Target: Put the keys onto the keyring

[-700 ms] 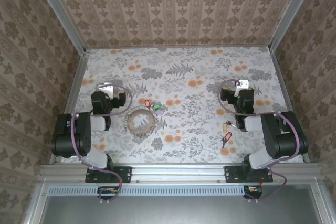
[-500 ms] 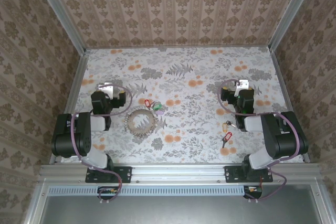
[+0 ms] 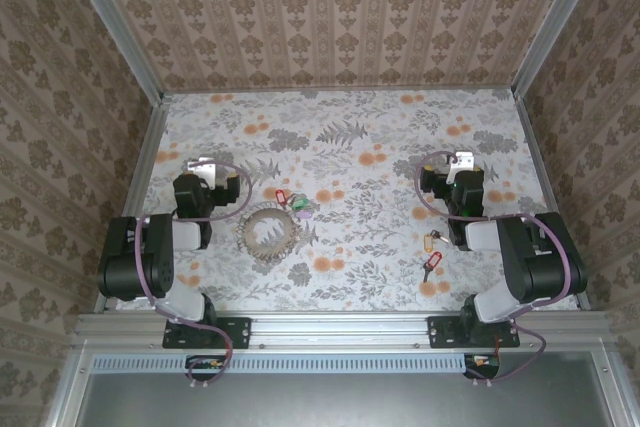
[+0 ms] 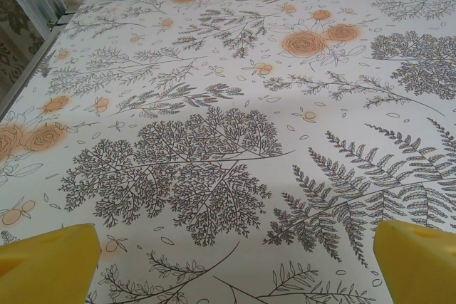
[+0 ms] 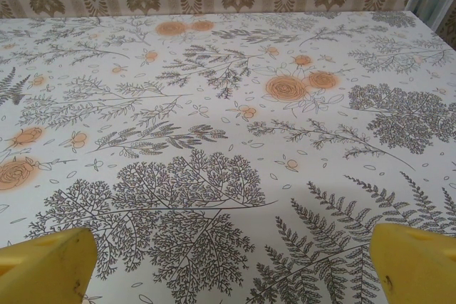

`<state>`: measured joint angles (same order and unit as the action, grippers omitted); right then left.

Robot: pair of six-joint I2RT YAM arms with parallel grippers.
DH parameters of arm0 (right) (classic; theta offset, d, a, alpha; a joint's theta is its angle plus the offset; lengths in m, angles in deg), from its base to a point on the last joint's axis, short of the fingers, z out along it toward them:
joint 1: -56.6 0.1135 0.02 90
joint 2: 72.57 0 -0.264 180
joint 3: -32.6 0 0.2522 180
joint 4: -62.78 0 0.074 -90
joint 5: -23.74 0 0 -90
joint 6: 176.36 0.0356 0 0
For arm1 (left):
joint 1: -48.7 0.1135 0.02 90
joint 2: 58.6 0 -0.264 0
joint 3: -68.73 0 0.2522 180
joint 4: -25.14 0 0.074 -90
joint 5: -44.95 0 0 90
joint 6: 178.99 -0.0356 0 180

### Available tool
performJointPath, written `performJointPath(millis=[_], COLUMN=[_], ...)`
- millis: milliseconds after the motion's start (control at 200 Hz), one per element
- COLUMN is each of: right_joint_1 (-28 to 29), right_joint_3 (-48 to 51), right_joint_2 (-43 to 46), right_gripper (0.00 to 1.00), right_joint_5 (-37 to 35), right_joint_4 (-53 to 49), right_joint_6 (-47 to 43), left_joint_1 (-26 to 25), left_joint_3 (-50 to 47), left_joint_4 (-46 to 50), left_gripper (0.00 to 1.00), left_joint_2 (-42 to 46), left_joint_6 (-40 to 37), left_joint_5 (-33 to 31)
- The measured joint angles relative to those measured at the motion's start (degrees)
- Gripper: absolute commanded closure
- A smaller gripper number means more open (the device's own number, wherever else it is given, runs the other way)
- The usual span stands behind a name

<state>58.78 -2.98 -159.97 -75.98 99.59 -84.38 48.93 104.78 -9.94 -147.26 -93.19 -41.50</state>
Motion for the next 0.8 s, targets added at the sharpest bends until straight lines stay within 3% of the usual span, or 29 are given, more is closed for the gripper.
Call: performJointPath(millis=[590, 800], right_joint_1=[0.00, 0.00], right_joint_3=[0.00, -0.28], right_joint_2=[0.00, 2.75], right_gripper=[0.03, 0.00], right_joint_5=[-0.02, -0.50], right_joint_4=[0.00, -4.81], right_joint_6=[-0.02, 0.28], left_joint_1=[0.00, 1.79], left_joint_3=[-0.02, -2.32], left_joint_4=[0.07, 0.07], left_gripper=[0.00, 0.00], left_joint_2=[0.13, 6.16], left_joint_6=[0.13, 2.47], left_joint_5=[-0.02, -0.42])
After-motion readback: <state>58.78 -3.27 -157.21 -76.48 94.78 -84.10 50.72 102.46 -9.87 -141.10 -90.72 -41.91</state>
